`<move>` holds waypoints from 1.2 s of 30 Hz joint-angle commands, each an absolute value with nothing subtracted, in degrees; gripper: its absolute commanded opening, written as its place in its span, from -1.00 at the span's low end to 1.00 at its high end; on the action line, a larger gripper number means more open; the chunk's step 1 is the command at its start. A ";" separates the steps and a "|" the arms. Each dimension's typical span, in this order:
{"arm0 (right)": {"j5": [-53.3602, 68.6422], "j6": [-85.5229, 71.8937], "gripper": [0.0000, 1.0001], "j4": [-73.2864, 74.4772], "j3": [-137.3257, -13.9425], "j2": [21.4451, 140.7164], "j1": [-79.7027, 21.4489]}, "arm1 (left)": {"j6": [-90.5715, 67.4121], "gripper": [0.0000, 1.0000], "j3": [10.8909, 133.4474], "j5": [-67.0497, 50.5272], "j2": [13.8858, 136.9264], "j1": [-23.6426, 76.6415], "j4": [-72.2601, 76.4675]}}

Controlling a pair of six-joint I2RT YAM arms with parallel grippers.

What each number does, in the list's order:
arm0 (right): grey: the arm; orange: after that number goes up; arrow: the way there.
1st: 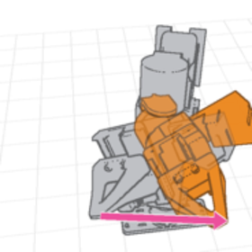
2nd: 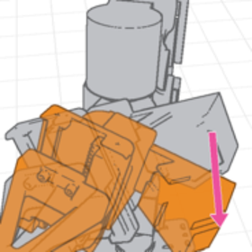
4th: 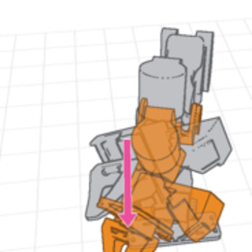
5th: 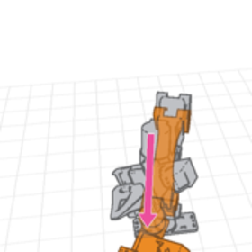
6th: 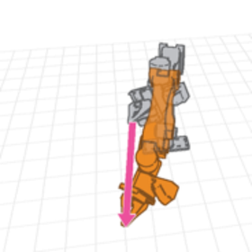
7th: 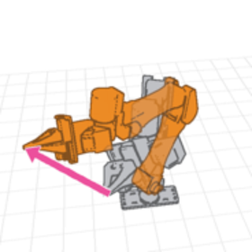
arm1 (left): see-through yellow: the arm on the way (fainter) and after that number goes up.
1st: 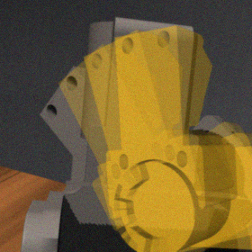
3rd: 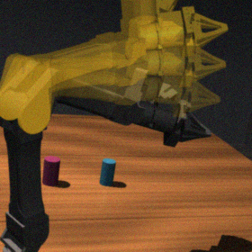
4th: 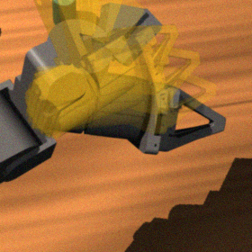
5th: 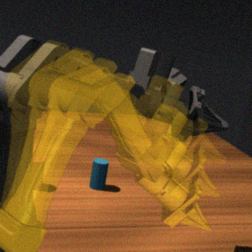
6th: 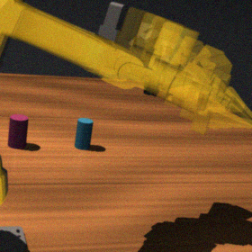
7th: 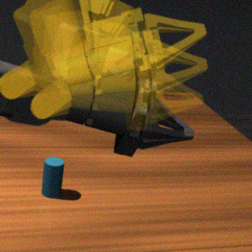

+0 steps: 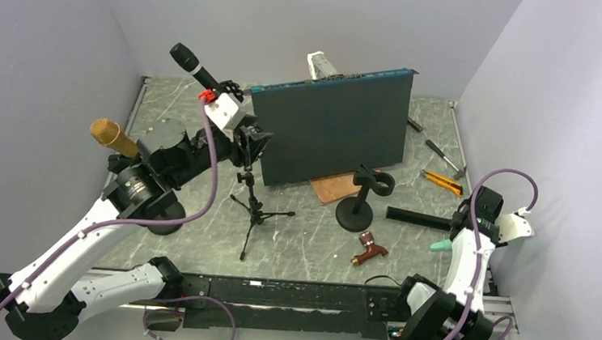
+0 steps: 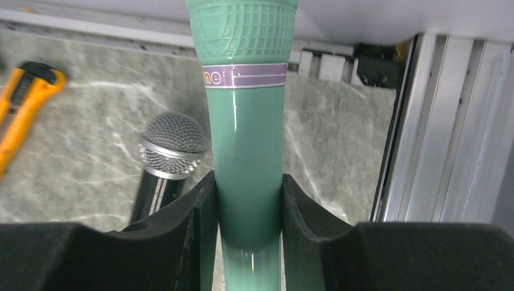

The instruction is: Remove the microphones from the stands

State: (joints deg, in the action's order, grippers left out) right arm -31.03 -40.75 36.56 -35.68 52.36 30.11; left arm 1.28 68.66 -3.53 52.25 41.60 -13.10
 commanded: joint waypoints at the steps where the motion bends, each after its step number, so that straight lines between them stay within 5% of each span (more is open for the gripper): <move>1: -31.76 -48.56 -1.00 39.41 -36.21 55.74 31.08 | 2.75 0.09 68.09 -2.15 51.94 41.80 -8.91; 15: -17.95 -52.09 -0.96 28.62 -29.00 62.08 34.22 | 0.53 0.09 68.12 -2.89 48.53 41.80 -11.28; 26: -18.86 -47.50 0.72 28.04 -29.92 57.38 34.19 | 1.53 0.12 71.57 -0.18 45.88 41.78 -21.44; 36: -13.47 -40.18 0.99 34.90 -44.95 47.54 28.31 | 0.39 0.05 68.50 10.45 38.47 41.74 -29.00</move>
